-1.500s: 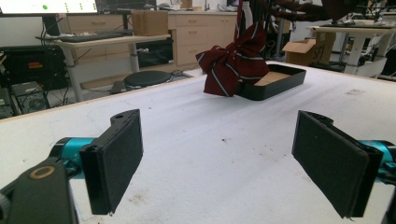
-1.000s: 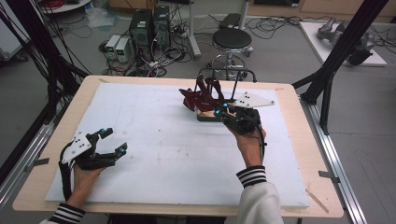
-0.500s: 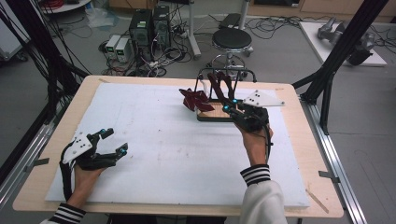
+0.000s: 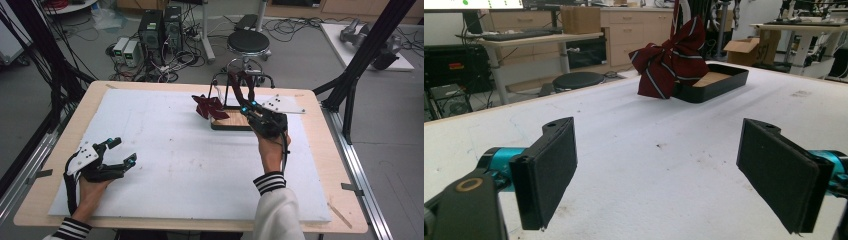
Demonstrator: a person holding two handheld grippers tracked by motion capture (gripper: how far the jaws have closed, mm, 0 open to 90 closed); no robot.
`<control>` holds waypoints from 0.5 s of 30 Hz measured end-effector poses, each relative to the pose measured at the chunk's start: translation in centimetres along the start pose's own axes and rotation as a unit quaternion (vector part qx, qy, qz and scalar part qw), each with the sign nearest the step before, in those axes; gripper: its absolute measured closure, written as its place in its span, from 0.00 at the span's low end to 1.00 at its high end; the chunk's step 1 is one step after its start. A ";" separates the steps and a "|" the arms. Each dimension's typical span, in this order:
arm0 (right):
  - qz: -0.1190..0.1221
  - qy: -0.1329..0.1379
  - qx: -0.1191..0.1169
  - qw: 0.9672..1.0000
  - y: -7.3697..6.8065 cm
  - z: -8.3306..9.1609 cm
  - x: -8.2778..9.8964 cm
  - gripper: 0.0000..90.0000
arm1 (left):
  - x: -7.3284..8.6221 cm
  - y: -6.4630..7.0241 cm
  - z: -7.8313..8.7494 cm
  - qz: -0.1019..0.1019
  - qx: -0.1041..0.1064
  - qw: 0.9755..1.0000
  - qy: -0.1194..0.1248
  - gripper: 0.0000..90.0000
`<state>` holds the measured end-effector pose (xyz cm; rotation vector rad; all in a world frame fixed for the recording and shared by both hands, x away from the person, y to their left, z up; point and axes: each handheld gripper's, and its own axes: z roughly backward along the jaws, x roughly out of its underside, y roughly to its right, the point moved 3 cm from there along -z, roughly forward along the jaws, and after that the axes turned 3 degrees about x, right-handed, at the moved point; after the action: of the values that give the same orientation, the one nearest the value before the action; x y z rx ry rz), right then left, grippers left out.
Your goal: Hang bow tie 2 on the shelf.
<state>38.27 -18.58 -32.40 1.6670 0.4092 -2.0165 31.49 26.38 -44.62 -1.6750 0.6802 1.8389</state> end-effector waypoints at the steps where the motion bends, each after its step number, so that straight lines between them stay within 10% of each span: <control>1: 0.002 -0.001 0.004 1.000 0.1 -0.1 0.1 0.92 | 0.0 0.0 0.0 0.000 0.000 1.000 -0.001 0.19; 15: -0.015 0.005 0.030 0.999 1.3 -2.4 1.1 0.92 | 0.0 0.0 0.0 0.001 0.001 1.000 0.001 0.19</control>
<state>40.83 -18.60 -33.89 1.7168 0.3840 -2.0612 31.49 26.36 -44.63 -1.6755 0.6844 1.8367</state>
